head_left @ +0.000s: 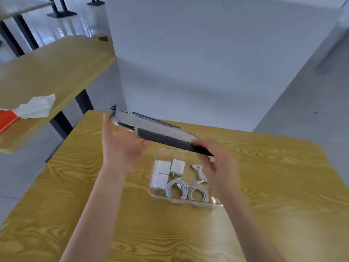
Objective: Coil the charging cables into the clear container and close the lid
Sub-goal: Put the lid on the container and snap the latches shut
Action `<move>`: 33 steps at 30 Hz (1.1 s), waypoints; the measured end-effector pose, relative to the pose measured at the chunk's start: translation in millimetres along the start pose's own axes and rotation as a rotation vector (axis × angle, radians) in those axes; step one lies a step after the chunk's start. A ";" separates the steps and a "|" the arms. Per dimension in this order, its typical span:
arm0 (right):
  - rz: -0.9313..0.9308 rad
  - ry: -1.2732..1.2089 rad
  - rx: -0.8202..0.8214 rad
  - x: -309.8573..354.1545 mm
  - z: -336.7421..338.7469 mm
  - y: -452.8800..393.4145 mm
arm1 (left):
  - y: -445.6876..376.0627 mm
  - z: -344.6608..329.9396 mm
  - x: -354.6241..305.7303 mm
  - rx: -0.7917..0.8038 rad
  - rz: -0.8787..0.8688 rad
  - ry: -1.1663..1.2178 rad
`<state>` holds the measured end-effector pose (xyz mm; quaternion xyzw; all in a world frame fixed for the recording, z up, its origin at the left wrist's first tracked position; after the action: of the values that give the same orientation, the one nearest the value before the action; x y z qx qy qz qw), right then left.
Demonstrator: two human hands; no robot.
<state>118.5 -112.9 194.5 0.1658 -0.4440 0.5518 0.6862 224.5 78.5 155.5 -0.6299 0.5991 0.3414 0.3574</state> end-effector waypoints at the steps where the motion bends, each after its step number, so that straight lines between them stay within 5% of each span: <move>1: 0.053 0.049 -0.060 -5.1 8.7 -0.3 | 0.6 -6.9 11.8 -0.003 0.073 0.114; 3: 0.134 0.139 -0.164 -17.9 22.5 0.5 | 9.9 -21.4 33.3 -0.036 0.294 0.300; 8: 0.080 0.239 -0.065 -61.9 28.7 -3.1 | 10.3 -22.1 84.2 -0.001 0.454 0.077; 12: -0.312 0.015 0.117 -106.7 36.1 -4.6 | 14.5 -14.8 109.2 -0.004 0.482 0.073; 16: -0.785 -0.260 -0.127 -154.7 51.4 -1.3 | 19.8 -2.6 122.0 0.024 0.479 0.109; 19: -1.179 -0.681 -0.143 -192.2 30.2 16.3 | 27.9 6.2 131.6 0.077 0.470 0.098; 21: -1.283 -0.939 -0.140 -204.0 16.1 29.0 | 35.0 12.2 136.9 0.081 0.484 0.071; 28: -1.205 -0.835 -0.251 -220.7 7.0 41.7 | 31.2 57.8 131.3 -0.151 0.298 -0.437; 33: -1.119 -0.594 -0.358 -219.7 11.3 31.6 | 24.3 62.3 122.2 -0.099 0.116 -0.950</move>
<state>85.7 -244.4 18.4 0.4002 -0.5460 -0.0400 0.7349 206.2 69.0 17.7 -0.3860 0.3869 0.6387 0.5416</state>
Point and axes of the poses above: each hand's wrist, its own y-axis away from the middle knuckle, its own z-axis out of the back of the hand, x = y × z, the point moved 8 cm from there along -y, towards the middle knuckle, and after that the axes turned 12 degrees about -z, right-handed, at the moved point
